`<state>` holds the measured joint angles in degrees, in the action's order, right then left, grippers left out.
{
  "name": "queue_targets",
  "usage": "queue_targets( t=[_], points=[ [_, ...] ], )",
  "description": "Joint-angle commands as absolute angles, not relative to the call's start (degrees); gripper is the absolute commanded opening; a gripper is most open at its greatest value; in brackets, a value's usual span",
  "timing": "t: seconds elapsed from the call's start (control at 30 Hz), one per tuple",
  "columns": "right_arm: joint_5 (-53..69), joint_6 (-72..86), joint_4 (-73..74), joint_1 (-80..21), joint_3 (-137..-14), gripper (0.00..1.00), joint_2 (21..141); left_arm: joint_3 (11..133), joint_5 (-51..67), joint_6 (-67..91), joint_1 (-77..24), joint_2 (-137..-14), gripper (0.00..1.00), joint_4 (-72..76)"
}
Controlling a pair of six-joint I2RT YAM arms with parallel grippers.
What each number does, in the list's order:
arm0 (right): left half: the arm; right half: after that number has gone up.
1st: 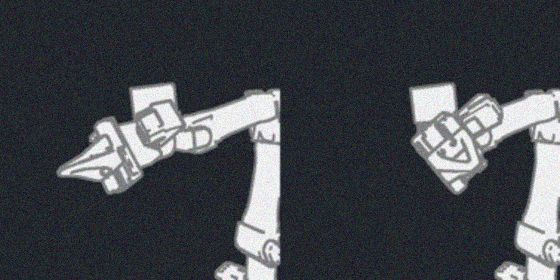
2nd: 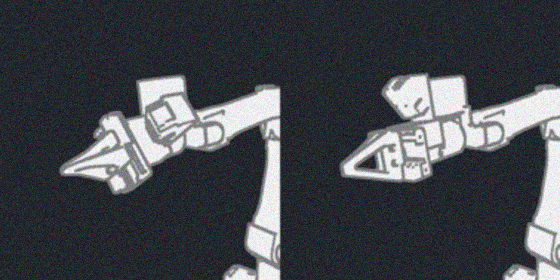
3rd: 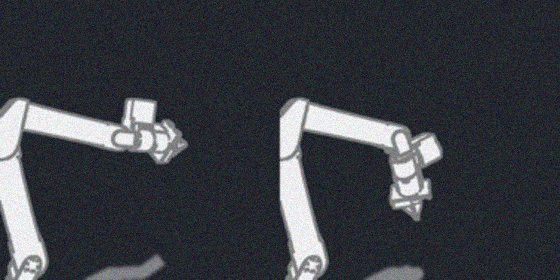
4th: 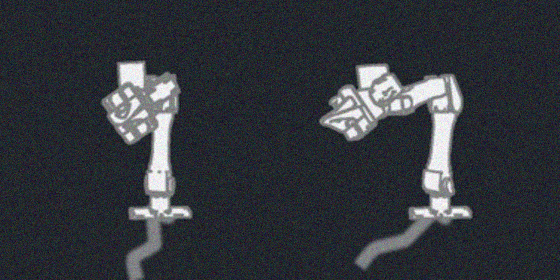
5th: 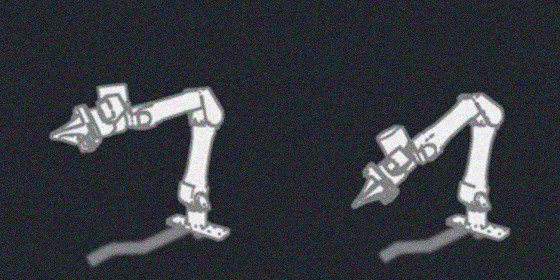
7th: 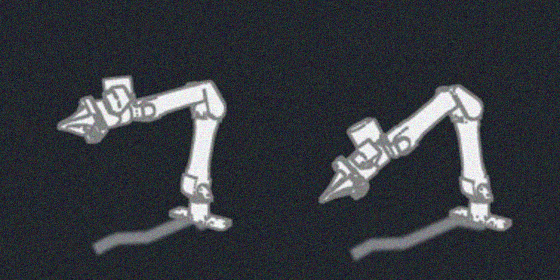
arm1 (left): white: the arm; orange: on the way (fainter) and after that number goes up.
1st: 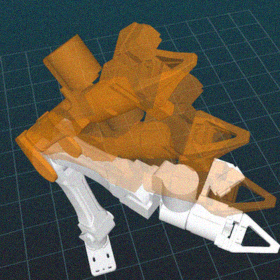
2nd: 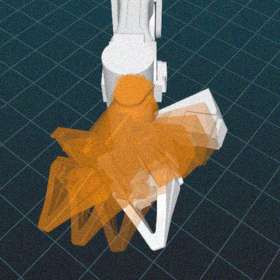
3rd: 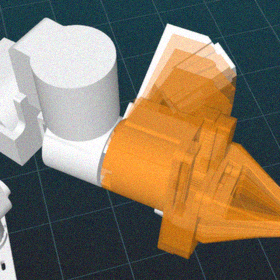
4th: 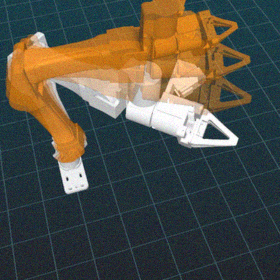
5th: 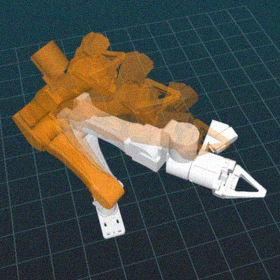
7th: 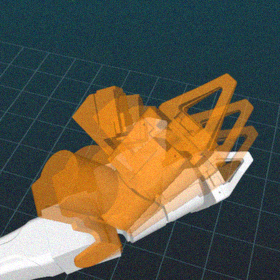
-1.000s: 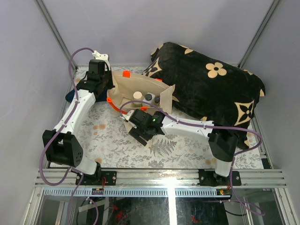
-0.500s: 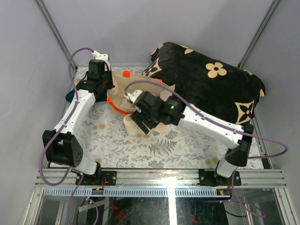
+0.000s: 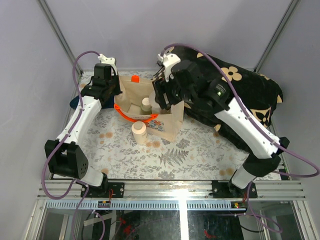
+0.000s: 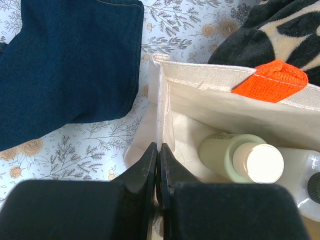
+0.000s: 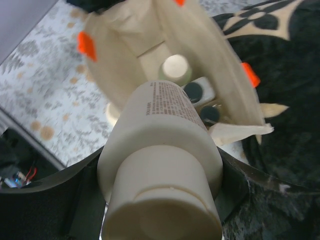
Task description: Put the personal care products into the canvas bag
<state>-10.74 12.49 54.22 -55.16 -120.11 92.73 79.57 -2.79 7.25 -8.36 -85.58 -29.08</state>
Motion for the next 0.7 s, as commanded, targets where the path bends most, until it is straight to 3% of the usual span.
queue_targets(
  t=[0.0,0.23,0.67],
  points=[
    [-6.9,10.6,43.9,-49.4,-125.8,0.00,97.2,79.0,-2.9,7.4,-8.4,-83.2,0.00,-27.2],
    [-1.6,6.4,42.9,-46.9,-135.3,0.00,107.4,78.7,-2.0,7.4,-8.3,-82.6,0.00,-27.4],
    [7.5,7.6,29.9,-46.5,-132.0,0.00,114.4,78.4,-0.6,7.7,-8.3,-82.0,0.00,-27.2]
  ],
)
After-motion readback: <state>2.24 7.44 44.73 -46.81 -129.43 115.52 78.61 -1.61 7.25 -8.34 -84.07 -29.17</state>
